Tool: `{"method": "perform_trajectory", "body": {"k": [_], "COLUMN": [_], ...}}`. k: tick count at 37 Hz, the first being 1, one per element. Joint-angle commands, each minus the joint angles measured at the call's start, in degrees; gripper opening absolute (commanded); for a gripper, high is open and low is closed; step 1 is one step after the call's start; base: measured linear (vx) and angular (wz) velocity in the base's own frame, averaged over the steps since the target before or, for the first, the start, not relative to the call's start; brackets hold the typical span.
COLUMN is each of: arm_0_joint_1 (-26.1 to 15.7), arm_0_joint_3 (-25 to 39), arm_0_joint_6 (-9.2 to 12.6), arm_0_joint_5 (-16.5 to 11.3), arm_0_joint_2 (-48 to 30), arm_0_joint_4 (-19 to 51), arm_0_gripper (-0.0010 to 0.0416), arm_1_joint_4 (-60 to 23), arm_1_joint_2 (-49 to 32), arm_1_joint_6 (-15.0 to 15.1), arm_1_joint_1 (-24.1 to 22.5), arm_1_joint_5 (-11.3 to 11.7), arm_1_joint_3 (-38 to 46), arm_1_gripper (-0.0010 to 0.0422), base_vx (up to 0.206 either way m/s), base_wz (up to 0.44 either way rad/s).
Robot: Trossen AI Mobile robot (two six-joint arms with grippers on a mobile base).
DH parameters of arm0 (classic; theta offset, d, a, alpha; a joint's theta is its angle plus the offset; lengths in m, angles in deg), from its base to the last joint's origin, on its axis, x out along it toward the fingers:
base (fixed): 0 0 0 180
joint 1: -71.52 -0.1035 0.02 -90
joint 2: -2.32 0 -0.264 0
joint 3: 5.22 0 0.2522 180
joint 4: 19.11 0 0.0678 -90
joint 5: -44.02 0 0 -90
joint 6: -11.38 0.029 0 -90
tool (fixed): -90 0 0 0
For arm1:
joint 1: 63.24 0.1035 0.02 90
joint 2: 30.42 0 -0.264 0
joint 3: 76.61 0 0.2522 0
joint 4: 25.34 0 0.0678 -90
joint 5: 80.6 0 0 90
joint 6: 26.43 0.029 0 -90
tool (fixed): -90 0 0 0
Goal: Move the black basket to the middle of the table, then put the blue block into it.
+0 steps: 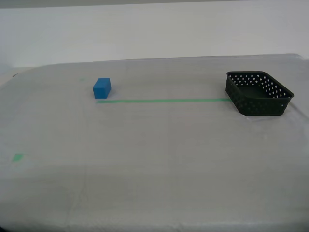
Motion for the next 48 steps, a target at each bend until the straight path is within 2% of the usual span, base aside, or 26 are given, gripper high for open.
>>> {"method": "perform_trajectory", "body": {"k": [1, 6, 12, 17, 22, 29, 35, 48], "arm_0_joint_1": [0.02, 0.02, 0.02, 0.04, 0.15, 0.13, 0.13, 0.13], "arm_0_joint_3": [2.08, 4.22, 7.08, 7.93, 8.39, 8.26, 8.26, 8.26], "arm_0_joint_6": [-0.61, -1.31, -1.73, -2.49, -4.22, -5.7, -5.68, -5.81], "arm_0_joint_5": [-0.37, -0.63, -4.42, -4.44, -4.42, -4.15, -2.49, -2.51], "arm_0_joint_2": [-2.43, -5.7, -10.05, -12.66, -15.26, -16.83, -16.65, -16.61], "arm_0_joint_4": [2.78, 4.66, 7.23, 7.8, 8.66, 6.32, 5.55, 4.74], "arm_0_gripper": [-0.0001, -0.0001, -0.0001, -0.0001, 0.0, 0.0, 0.0, 0.0], "arm_1_joint_4": [0.26, 0.26, 0.26, 0.26, 0.26, 0.26, 0.26, 0.26], "arm_1_joint_2": [0.02, 0.02, 0.02, 0.02, 0.02, 0.02, 0.02, 0.02], "arm_1_joint_6": [0.09, 0.09, 0.09, 0.09, 0.09, 0.09, 0.09, 0.09], "arm_1_joint_1": [-0.02, -0.02, -0.02, -0.02, -0.02, -0.02, -0.02, 0.0], "arm_1_joint_5": [0.04, 0.02, 0.02, 0.04, 0.02, 0.04, 0.02, 0.04], "arm_1_joint_3": [0.02, 0.02, 0.02, 0.02, 0.02, 0.02, 0.02, 0.02], "arm_1_gripper": [0.0, 0.0, 0.0, 0.0, 0.0, 0.0, 0.0, 0.0], "base_vx": [0.0, 0.0, 0.0, 0.0, 0.0, 0.0, 0.0, 0.0], "base_wz": [0.0, 0.0, 0.0, 0.0, 0.0, 0.0, 0.0, 0.0]}}
